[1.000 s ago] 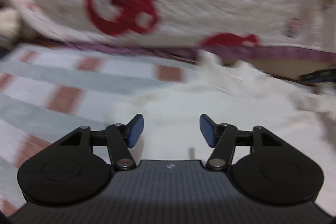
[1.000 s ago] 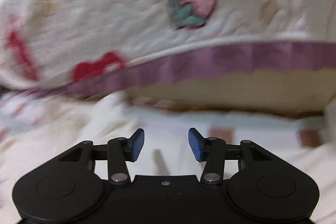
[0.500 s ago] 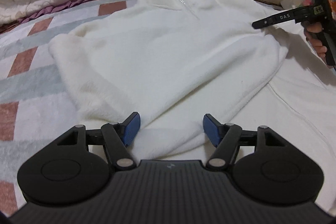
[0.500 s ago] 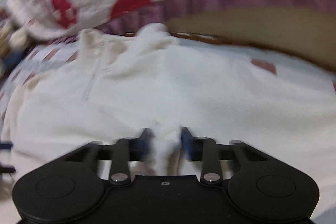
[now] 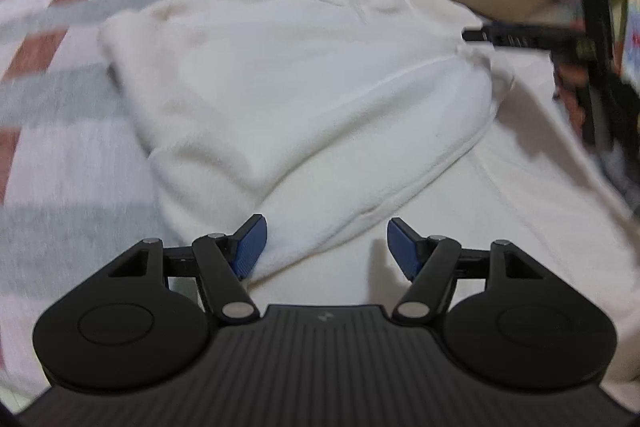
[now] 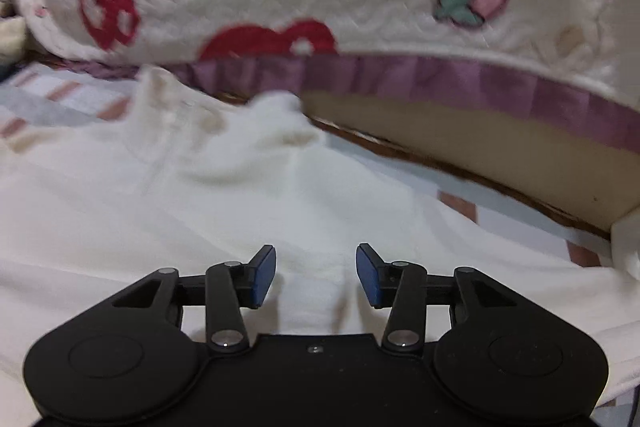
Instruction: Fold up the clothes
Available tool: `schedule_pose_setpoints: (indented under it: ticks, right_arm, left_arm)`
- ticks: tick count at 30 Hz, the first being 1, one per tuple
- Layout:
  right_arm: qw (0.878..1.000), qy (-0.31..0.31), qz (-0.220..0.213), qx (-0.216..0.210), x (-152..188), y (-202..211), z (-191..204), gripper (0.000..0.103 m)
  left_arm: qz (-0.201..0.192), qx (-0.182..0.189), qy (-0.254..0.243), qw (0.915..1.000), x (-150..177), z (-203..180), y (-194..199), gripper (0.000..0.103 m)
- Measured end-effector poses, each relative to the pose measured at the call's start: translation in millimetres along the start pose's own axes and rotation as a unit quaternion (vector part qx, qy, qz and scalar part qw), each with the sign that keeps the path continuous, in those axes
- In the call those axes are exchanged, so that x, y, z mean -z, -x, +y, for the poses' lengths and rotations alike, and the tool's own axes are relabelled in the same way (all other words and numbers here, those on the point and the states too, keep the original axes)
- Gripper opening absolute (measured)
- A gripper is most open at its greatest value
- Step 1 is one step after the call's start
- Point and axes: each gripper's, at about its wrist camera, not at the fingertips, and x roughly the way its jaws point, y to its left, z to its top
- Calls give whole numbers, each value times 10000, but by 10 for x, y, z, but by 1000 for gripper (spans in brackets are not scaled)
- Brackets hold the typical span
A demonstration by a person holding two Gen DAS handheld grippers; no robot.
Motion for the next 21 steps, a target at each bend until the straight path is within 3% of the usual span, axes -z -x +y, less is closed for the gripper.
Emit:
schedule_pose_setpoints:
  ticks: [4,7,10,12,13,16,19,21]
  right_arm:
    - [9955,591,-36,-738,4,152,409,56]
    - [9897,890,91,-1118,20,171,707,58]
    - [9813,1057,314,-1579,66,114,1005,57]
    - [9736,1434,369,-1737,97,107,1237,57]
    - [9690,1657,383,-1793,113,109,1358,57]
    - [9520,2317,424,-1957,159,113,1719,58]
    - [9501,1969,579,-2349,162,125,1854,58]
    - [9458,1877,702,-2556,249,145,1916,60]
  left_arm:
    - [-474,103,633,9968,57,254,333,68]
    - [-622,60,1159,9913,75,463,354,69]
    - [-375,-123,1306,9906,101,520,199,66]
    - [-177,-339,1148,9926,109,471,74,55]
    - [-175,-344,964,9946,108,426,49,25]
    - [-331,-422,743,9958,127,343,158,17]
    - [-483,-766,566,9943,140,317,357,15]
    - [-382,-1111,335,9925,165,288,363,2]
